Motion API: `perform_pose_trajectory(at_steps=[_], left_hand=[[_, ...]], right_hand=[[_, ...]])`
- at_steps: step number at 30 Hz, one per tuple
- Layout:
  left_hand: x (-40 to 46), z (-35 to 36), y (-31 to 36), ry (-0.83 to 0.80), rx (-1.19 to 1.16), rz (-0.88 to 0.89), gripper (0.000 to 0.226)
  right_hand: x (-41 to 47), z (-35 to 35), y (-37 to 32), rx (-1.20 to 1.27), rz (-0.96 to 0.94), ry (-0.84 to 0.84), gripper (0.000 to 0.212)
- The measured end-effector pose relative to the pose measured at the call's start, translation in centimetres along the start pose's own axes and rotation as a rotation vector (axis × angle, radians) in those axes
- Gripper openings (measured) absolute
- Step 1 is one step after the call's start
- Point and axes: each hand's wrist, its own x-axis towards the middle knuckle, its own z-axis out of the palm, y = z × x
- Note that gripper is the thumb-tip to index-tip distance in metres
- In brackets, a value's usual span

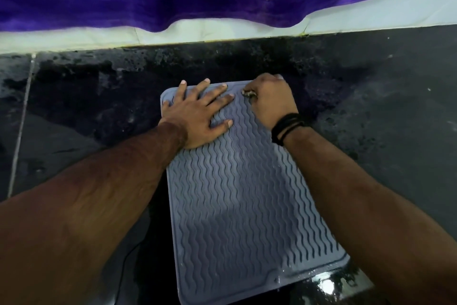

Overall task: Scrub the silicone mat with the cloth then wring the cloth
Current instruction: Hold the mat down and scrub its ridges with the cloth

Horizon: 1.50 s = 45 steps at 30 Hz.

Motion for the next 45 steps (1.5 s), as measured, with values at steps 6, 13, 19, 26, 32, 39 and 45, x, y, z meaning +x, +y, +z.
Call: perform_pose_trajectory(at_steps=[6, 13, 19, 26, 32, 39, 45], left_hand=[[-0.2, 0.1, 0.0, 0.020, -0.010, 0.008, 0.085], [-0.1, 0.0, 0.0, 0.003, 0.001, 0.017, 0.088], [-0.2, -0.4, 0.2, -0.003, 0.012, 0.015, 0.091], [-0.2, -0.2, 0.1, 0.001, 0.004, 0.015, 0.088], [-0.1, 0.0, -0.1, 0.018, 0.002, 0.017, 0.096], [0.2, 0.1, -0.2, -0.002, 0.002, 0.007, 0.098], [-0.3, 0.1, -0.1, 0.037, 0.011, 0.031, 0.084]], right_hand=[[-3.4, 0.1, 0.6, 0.032, 0.054, -0.068, 0.030], [-5.5, -1.3, 0.4, 0.093, 0.039, -0.034, 0.023], [-0.7, 0.5, -0.1, -0.020, 0.018, -0.065, 0.036], [-7.5, -0.3, 0.6, 0.057, 0.049, -0.070, 0.025], [-5.3, -0.7, 0.5, 0.101, 0.036, 0.020, 0.030], [-6.4, -0.1, 0.5, 0.045, 0.034, -0.092, 0.032], [-10.0, -1.2, 0.7, 0.147, 0.011, -0.058, 0.022]])
